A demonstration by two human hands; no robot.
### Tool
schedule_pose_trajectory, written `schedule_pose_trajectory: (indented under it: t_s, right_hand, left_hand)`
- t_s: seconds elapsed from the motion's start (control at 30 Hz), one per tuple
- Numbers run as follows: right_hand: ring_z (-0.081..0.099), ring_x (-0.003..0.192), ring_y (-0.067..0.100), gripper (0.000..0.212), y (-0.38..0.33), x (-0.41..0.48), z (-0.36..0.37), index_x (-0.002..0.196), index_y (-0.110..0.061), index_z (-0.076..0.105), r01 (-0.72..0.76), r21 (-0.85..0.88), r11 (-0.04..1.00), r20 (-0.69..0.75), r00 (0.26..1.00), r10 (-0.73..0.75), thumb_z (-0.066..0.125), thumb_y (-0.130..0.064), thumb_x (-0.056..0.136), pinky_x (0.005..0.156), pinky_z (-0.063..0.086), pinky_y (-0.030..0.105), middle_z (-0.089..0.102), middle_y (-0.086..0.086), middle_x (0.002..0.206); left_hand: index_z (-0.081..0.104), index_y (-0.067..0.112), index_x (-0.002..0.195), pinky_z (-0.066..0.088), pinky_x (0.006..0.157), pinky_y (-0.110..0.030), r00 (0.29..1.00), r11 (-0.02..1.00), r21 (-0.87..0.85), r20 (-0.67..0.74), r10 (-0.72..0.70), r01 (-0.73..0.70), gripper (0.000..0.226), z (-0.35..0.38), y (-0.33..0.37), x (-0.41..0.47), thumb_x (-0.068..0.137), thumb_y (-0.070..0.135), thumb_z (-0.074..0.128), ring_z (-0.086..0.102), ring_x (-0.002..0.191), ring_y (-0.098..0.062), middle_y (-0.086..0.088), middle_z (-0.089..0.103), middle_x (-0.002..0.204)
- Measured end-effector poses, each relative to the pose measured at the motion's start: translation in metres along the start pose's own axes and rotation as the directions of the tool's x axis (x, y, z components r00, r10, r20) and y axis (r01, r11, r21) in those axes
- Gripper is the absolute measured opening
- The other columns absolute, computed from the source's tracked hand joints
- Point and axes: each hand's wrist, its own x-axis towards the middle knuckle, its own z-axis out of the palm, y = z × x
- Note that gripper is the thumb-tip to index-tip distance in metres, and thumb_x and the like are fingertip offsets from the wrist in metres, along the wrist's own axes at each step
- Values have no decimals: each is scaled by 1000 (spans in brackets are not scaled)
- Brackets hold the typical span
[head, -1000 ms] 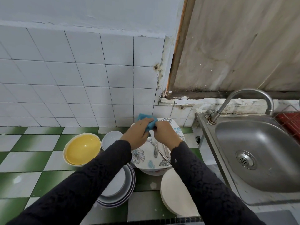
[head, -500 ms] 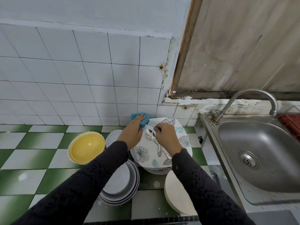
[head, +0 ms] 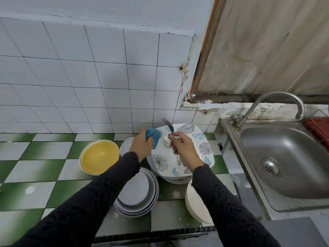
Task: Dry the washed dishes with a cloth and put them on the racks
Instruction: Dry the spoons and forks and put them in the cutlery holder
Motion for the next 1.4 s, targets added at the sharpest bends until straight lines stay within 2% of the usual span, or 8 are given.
schedule_pose_trajectory:
  t_s: [0.33,0.5,0.73,0.87,0.97,1.13,1.23,1.4]
  right_hand:
    - [62,94,24,23,-4,-14,-21,94,-2,73,87,-56,995,-132,987,-94,65,-23,98,95,49,43,69,20,100]
    - [64,81,1,19,-12,-28,-55,80,-21,71,137,-79,987,-138,979,-147,65,-16,97,73,49,21,74,-8,94]
    - [63,79,10,12,-27,-54,-131,87,-17,70,159,-72,985,-203,964,-170,65,-16,98,61,50,12,71,4,96]
    - [63,80,19,22,-34,-74,-194,75,-14,67,189,-159,969,-272,935,-227,67,-18,97,71,54,31,68,5,82]
    - [68,86,22,20,-40,-94,-251,77,-12,70,196,-237,952,-341,900,-271,68,-18,96,86,55,44,73,10,86]
    - [71,92,34,8,-45,-133,-345,90,-15,74,233,-277,932,-482,806,-344,68,-14,95,77,56,40,74,7,85]
    - [72,83,29,15,-42,-155,-400,79,-23,72,212,-323,922,-566,738,-368,70,-21,94,78,58,49,74,8,79]
    - [52,57,-1,26,-43,-184,-484,69,-22,68,184,-369,911,-648,652,-394,70,-22,94,58,42,22,62,-6,62]
  left_hand:
    - [51,10,114,42,82,-26,994,990,92,10,108,-108,14,12,18,-7,103,16,45,54,95,-17,-3,54,102]
    - [50,9,120,44,82,-24,991,985,111,36,127,-130,19,35,35,-11,103,13,43,54,101,-17,-9,56,114]
    - [53,15,120,50,81,-30,961,954,116,31,274,-276,21,82,99,-25,101,11,45,58,98,-20,-3,58,106]
    - [54,15,118,56,84,-37,921,918,85,56,385,-388,22,124,145,-39,98,8,45,61,96,-23,-8,63,107]
    - [53,12,111,48,67,-12,875,874,66,92,475,-481,15,165,184,-55,100,8,45,59,82,-15,-3,61,97]
    - [56,18,113,53,78,-34,823,827,-48,81,563,-561,19,242,244,-79,99,15,44,61,90,-16,-1,64,101]
    - [56,13,116,51,82,-38,810,814,-24,88,579,-580,21,295,277,-91,98,13,46,61,95,-22,-7,64,107]
    - [54,11,121,51,85,-40,808,816,-65,116,578,-574,25,377,327,-106,98,12,48,60,100,-28,-11,64,113]
